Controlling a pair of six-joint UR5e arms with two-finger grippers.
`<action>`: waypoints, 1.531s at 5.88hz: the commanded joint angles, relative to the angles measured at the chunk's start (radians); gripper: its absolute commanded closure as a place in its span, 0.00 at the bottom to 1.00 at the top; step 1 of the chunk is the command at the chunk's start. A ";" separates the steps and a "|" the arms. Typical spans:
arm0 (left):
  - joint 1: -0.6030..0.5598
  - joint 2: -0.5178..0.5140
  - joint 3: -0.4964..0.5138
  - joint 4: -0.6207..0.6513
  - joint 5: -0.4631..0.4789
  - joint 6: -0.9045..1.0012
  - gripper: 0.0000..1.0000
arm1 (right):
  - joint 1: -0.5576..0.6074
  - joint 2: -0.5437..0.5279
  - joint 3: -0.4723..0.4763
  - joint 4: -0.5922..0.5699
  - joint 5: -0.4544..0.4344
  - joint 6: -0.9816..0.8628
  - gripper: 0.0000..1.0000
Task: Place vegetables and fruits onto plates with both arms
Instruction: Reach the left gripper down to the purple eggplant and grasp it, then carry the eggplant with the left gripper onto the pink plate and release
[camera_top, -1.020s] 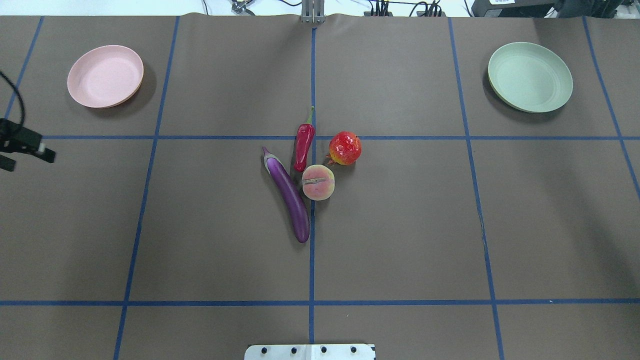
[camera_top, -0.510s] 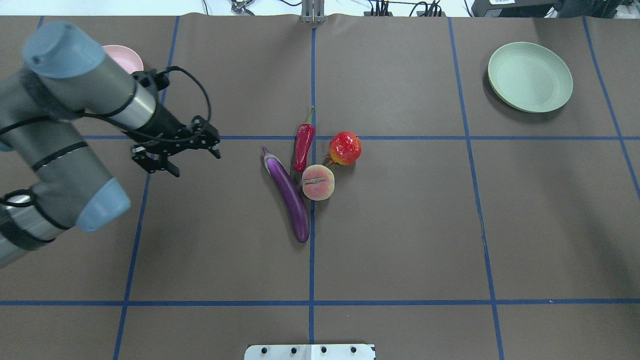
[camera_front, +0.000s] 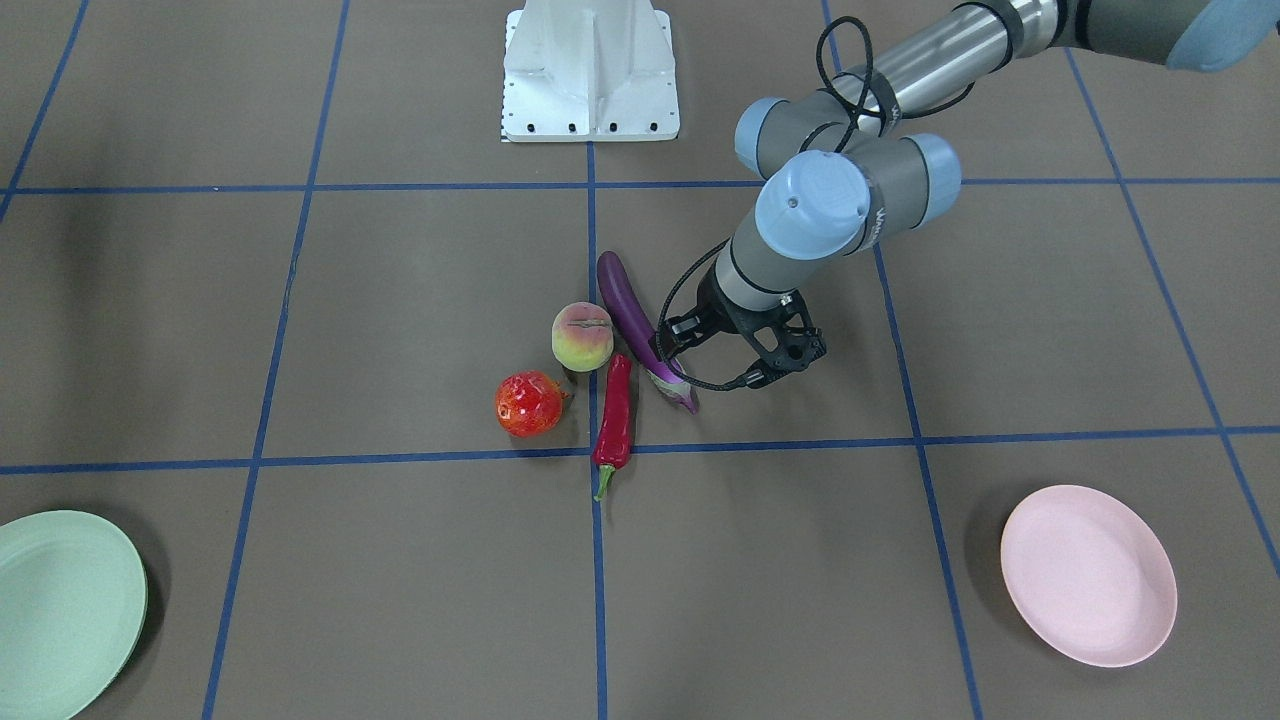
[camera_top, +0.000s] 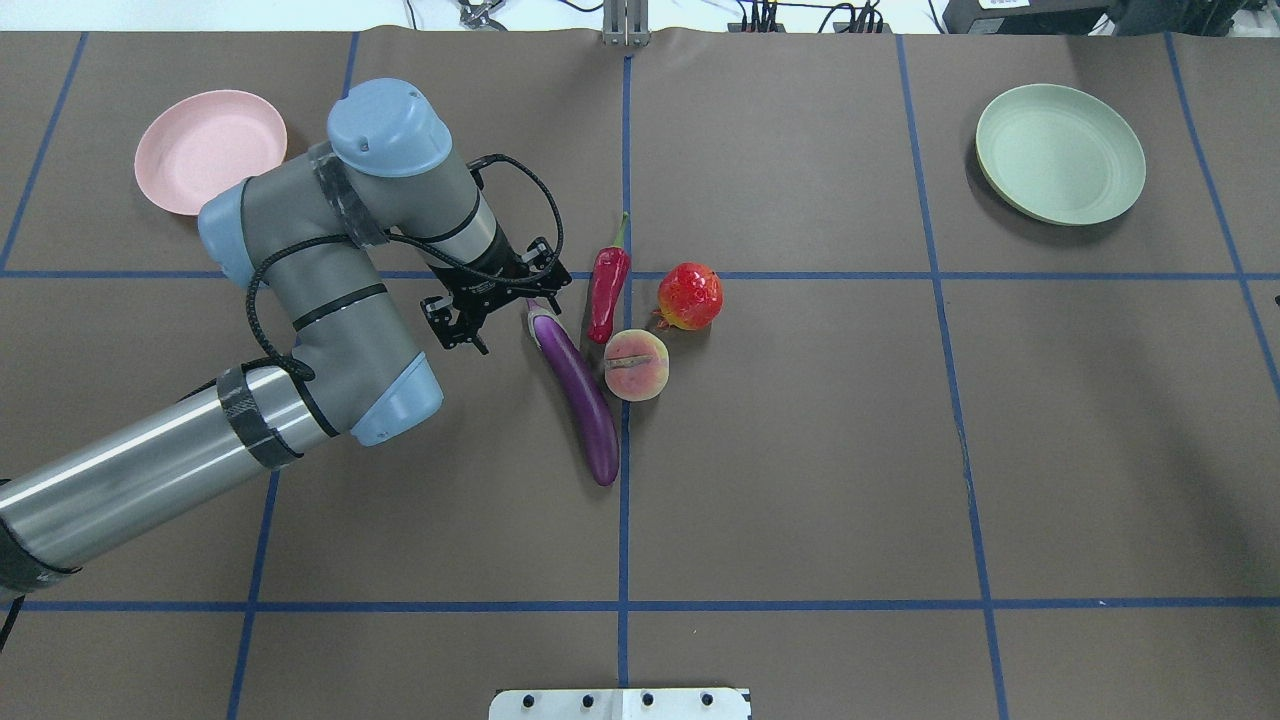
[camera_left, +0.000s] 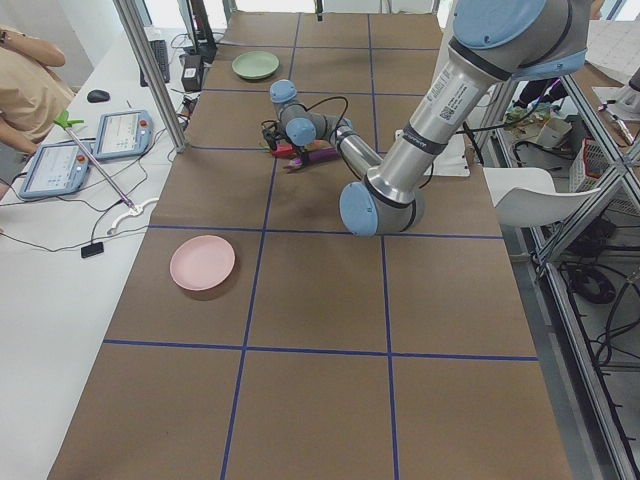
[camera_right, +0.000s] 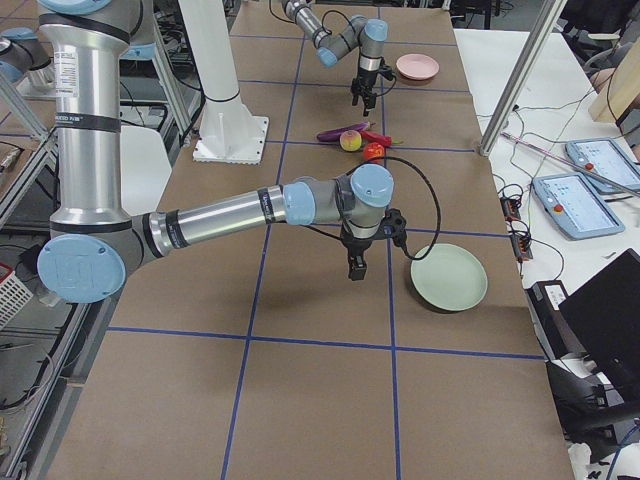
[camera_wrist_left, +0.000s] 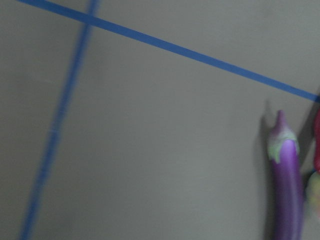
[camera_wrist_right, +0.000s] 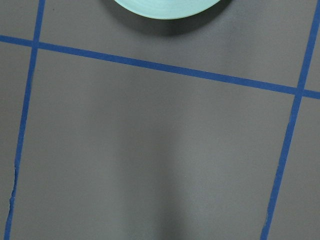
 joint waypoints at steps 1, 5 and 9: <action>0.009 -0.040 0.077 -0.021 0.003 -0.033 0.05 | 0.001 -0.001 0.002 0.000 0.001 0.000 0.00; 0.029 -0.078 0.184 -0.098 0.003 -0.068 0.25 | 0.001 -0.006 0.001 0.000 0.000 0.000 0.00; -0.019 -0.058 0.092 -0.079 -0.013 -0.075 1.00 | -0.005 0.012 0.010 0.000 0.023 0.009 0.00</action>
